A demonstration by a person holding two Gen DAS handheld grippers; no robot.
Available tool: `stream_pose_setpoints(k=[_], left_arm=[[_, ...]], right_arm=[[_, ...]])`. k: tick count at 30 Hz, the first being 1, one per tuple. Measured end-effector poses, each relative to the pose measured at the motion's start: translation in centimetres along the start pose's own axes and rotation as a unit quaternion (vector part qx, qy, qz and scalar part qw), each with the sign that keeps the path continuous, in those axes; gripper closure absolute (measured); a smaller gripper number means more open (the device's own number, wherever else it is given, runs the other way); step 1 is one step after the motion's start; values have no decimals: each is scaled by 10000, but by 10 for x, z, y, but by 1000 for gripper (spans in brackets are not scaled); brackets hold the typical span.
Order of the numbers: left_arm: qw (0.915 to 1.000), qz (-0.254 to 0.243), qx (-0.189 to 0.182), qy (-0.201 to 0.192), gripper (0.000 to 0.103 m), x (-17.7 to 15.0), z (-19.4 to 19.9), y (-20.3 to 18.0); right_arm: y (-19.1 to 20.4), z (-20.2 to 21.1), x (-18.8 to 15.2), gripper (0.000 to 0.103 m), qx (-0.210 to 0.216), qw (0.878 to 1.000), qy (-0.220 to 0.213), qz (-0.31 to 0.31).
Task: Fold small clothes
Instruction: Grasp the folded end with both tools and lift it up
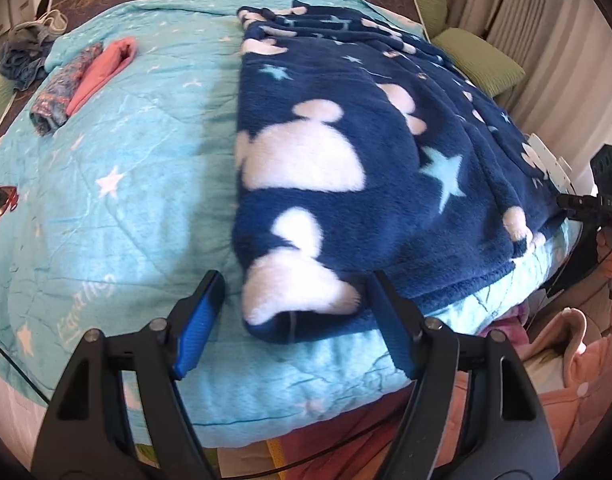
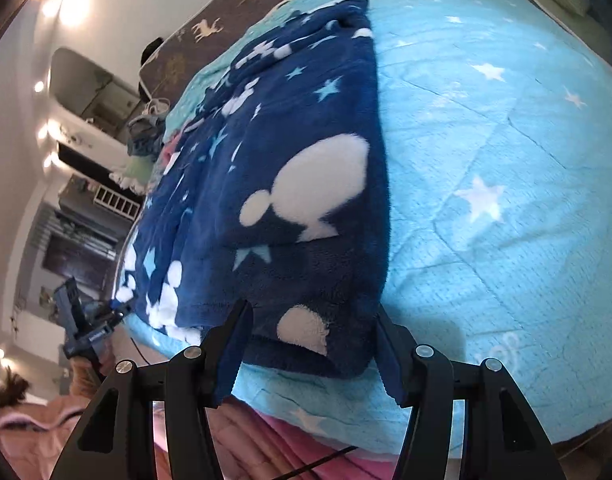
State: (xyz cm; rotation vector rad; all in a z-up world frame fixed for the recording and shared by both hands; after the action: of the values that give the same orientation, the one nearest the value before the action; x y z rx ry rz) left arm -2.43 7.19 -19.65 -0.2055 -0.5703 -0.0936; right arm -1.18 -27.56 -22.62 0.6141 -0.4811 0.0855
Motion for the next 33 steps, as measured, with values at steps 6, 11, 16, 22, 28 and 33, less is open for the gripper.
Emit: stream_pose_setpoints(k=[6, 11, 16, 22, 28, 33], left_arm=[[10000, 28, -61, -15, 30, 4, -4, -6], [9999, 79, -90, -36, 46, 5, -4, -7], [9962, 591, -632, -79, 86, 15, 6, -4], [9935, 666, -866, -330, 88, 36, 25, -4], [9943, 463, -757, -587, 88, 57, 44, -13], [9935, 237, -748, -827, 88, 79, 60, -23]], right_arm=[[-5, -5, 8, 62, 306, 9989, -97, -338], [-12, -8, 10, 81, 430, 9964, -119, -721], [-9, -4, 10, 84, 515, 9947, -210, -859], [-2, -2, 14, 84, 860, 9905, -336, -1015], [10, 14, 30, 85, 1259, 9854, -644, -945], [29, 29, 47, 85, 1465, 9826, -875, -726]])
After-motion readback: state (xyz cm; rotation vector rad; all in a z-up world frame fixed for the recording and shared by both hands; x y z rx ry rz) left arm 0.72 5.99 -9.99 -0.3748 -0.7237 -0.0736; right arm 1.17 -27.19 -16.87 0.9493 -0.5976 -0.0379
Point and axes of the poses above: each gripper's, at about its wrist camera, not at the fingertips, and z roughly against the way its jaws point, y to its left, x to its top, the point moved 10 cm from there along -z, roughly the way its jaws point, and after that the axes turned 4 degrees about z, right-handed, at the moved point
